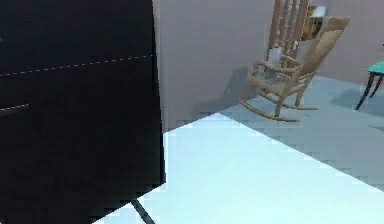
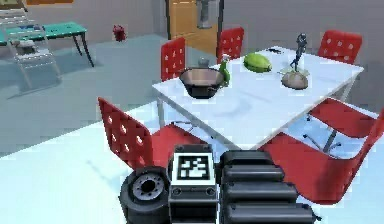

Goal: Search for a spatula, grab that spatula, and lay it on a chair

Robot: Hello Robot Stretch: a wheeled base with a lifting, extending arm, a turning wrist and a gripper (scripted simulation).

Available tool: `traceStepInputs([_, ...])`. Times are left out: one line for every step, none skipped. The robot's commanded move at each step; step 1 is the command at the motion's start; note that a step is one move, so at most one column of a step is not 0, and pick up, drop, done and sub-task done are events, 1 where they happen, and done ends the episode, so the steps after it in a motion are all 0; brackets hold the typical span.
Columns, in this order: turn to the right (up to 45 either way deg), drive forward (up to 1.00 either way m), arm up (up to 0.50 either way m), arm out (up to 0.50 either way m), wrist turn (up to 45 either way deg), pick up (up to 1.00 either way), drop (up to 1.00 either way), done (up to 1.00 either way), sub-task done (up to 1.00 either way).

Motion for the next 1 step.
traceStepInputs([0.0, 0.6, 0.0, 0.0, 0.0, 0.0, 0.0, 0.0, 0.0])
